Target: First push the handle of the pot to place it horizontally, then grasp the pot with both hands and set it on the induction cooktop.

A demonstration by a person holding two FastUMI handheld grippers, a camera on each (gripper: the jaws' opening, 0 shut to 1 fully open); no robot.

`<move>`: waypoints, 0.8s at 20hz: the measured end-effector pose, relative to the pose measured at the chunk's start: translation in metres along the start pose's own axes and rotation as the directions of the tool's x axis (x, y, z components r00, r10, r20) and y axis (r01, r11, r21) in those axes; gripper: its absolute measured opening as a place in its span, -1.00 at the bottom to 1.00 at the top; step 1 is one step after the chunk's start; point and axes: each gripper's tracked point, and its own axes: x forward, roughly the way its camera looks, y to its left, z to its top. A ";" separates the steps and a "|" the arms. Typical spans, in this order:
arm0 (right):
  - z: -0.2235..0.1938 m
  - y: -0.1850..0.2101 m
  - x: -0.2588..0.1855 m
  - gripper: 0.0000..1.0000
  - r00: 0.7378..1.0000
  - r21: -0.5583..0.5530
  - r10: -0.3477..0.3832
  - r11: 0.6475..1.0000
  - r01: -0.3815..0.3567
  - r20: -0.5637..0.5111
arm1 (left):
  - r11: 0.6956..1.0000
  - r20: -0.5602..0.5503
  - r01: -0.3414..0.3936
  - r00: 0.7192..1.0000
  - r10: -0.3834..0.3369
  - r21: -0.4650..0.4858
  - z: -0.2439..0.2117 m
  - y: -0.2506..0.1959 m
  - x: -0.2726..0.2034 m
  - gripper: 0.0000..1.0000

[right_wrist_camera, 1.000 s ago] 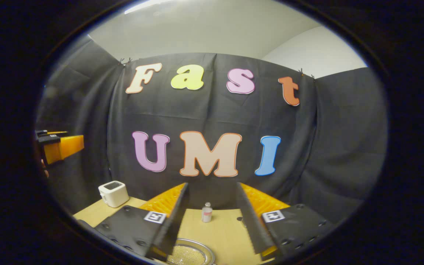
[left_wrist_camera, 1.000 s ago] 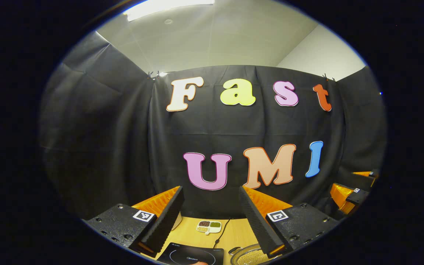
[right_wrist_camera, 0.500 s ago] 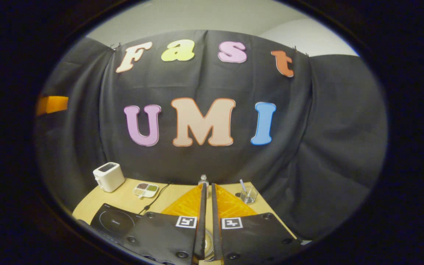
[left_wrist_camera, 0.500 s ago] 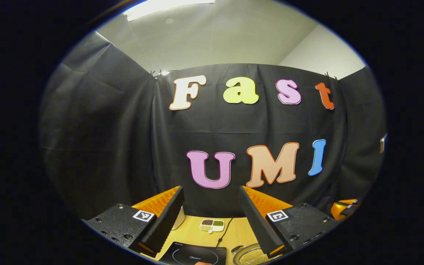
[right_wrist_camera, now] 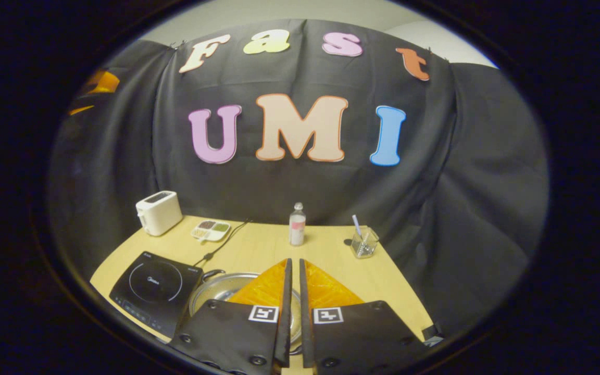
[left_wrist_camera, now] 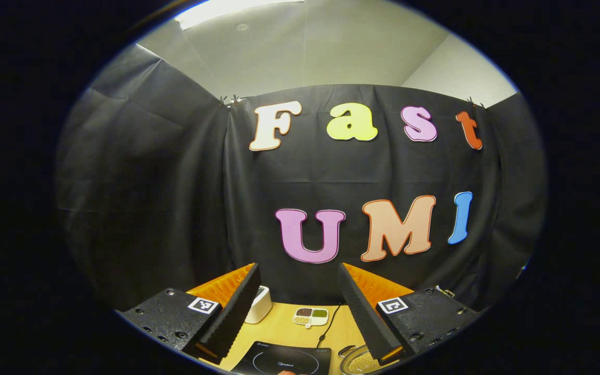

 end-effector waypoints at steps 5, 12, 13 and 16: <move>-0.062 0.005 0.006 -0.79 0.991 -0.019 0.034 0.999 -0.037 -0.129 | 1.000 -0.001 -0.013 1.000 0.013 0.002 -0.002 0.005 0.000 0.91; -0.161 0.017 -0.010 -0.79 0.933 -0.053 0.101 0.991 -0.127 -0.345 | 0.999 -0.009 -0.033 0.999 0.033 0.008 -0.005 0.012 0.001 0.84; -0.175 0.019 -0.013 -0.79 0.921 -0.062 0.108 0.988 -0.141 -0.374 | 0.999 -0.008 -0.035 0.999 0.035 0.007 -0.005 0.013 0.001 0.91; -0.208 0.027 -0.019 -0.79 0.881 -0.063 0.143 0.980 -0.191 -0.450 | 0.999 -0.005 -0.038 0.999 0.038 0.007 -0.005 0.013 0.002 0.84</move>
